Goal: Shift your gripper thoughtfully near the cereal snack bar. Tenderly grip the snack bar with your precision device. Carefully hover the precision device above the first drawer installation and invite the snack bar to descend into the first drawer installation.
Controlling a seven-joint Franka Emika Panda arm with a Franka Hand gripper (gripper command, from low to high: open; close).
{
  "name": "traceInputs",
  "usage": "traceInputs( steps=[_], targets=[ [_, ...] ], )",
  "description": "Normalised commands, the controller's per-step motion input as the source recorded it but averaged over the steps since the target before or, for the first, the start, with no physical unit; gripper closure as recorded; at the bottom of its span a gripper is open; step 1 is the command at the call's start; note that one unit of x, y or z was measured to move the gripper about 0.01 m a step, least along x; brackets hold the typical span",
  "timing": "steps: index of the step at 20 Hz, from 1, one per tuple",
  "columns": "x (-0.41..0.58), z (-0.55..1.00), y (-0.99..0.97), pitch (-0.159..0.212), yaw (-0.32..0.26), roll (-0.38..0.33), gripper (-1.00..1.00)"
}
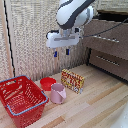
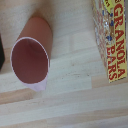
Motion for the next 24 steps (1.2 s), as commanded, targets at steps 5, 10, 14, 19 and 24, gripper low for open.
traceInputs(
  steps=[5, 10, 14, 19, 24],
  targets=[
    [-0.157, -0.40, -0.36, 0.000, 0.000, 0.000, -1.00],
    [-0.183, -0.41, -0.38, 0.000, 0.000, 0.000, -1.00],
    [-0.144, -0.35, -0.36, 0.000, 0.000, -0.001, -1.00],
    [-0.090, -0.36, -0.35, 0.001, 0.019, -0.009, -1.00],
    [0.005, -0.36, -0.23, 0.000, 0.075, -0.034, -1.00]
  ],
)
